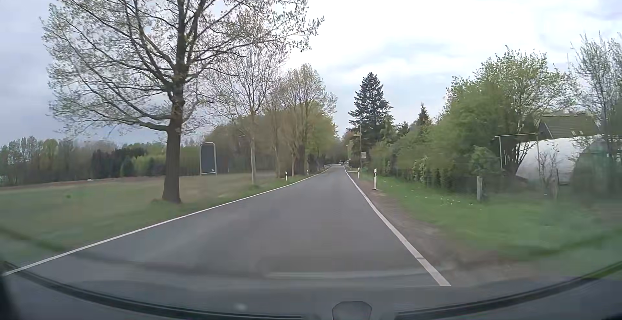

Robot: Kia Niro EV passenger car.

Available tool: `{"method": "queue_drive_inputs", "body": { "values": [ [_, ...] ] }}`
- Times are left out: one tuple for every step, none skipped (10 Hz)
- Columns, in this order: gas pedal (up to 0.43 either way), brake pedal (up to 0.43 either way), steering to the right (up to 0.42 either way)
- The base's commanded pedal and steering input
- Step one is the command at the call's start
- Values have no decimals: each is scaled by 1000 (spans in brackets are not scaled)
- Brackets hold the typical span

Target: Follow the waypoints while adhering to traffic rules and regulations

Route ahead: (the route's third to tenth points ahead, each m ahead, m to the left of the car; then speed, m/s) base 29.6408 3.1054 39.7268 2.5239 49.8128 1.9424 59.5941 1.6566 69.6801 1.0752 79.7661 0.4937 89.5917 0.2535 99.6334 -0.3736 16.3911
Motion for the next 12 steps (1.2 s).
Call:
{"method": "queue_drive_inputs", "body": {
  "values": [
    [390,0,18],
    [390,0,16],
    [390,0,14],
    [390,0,12],
    [390,0,10],
    [390,0,7],
    [398,0,4],
    [398,0,3],
    [398,0,2],
    [398,0,1],
    [398,0,1],
    [398,0,1]
  ]
}}
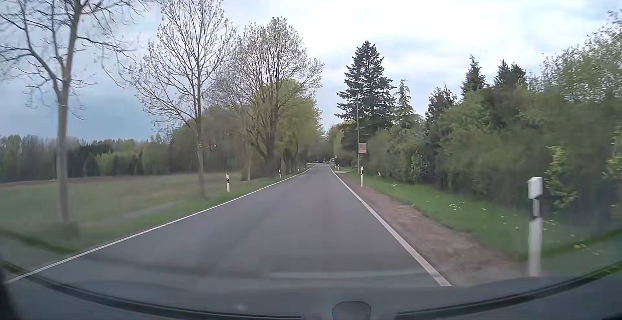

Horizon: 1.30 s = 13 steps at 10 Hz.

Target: Follow the waypoints while adhering to traffic rules and regulations

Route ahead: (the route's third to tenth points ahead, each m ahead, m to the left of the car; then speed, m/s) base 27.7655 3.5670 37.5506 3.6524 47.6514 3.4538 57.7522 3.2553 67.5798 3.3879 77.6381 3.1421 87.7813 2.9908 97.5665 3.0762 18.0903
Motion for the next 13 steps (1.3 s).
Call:
{"method": "queue_drive_inputs", "body": {
  "values": [
    [398,0,1],
    [398,0,1],
    [398,0,1],
    [398,0,0],
    [398,0,-1],
    [398,0,-3],
    [398,0,-3],
    [398,0,-2],
    [398,0,-2],
    [398,0,-2],
    [398,0,-2],
    [398,0,-3],
    [398,0,-2]
  ]
}}
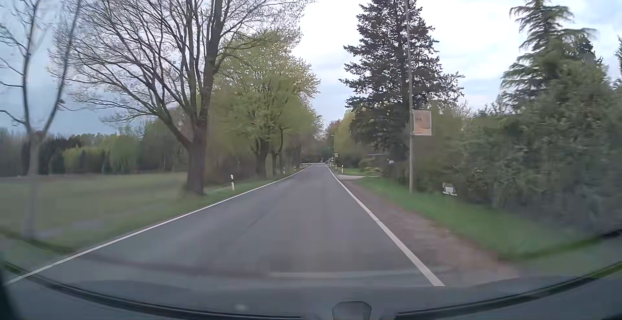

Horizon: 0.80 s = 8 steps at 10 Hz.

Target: Follow the waypoints while adhering to traffic rules and regulations

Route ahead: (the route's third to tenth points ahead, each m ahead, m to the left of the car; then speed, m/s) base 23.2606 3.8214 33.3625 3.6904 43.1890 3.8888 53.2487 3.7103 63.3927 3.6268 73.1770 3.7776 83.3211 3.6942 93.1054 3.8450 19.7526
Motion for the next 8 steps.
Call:
{"method": "queue_drive_inputs", "body": {
  "values": [
    [398,0,-3],
    [398,0,-2],
    [398,0,-2],
    [398,0,-3],
    [398,0,-3],
    [398,0,-3],
    [398,0,-3],
    [398,0,-3]
  ]
}}
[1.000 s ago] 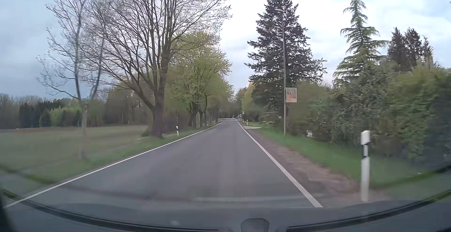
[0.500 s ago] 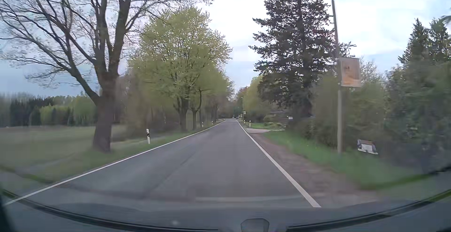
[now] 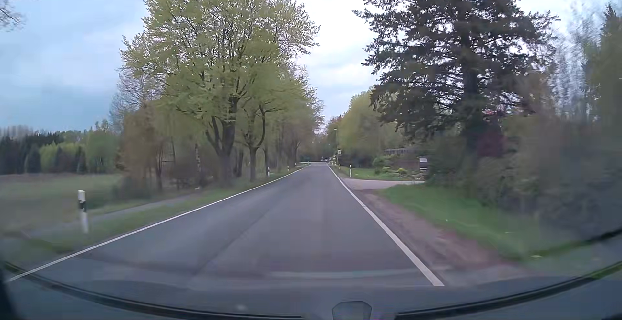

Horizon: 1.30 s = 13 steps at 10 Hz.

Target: Follow the waypoints while adhering to traffic rules and regulations

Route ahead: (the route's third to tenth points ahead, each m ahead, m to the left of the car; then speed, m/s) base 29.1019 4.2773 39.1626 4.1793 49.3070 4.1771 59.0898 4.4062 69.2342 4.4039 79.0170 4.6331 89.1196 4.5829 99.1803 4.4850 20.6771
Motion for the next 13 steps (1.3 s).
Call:
{"method": "queue_drive_inputs", "body": {
  "values": [
    [398,0,-3],
    [398,0,-3],
    [398,0,-3],
    [398,0,-3],
    [398,0,-3],
    [398,0,-3],
    [398,0,-3],
    [398,0,-2],
    [398,0,-2],
    [398,0,-2],
    [398,0,-2],
    [398,0,-1],
    [390,0,-1]
  ]
}}
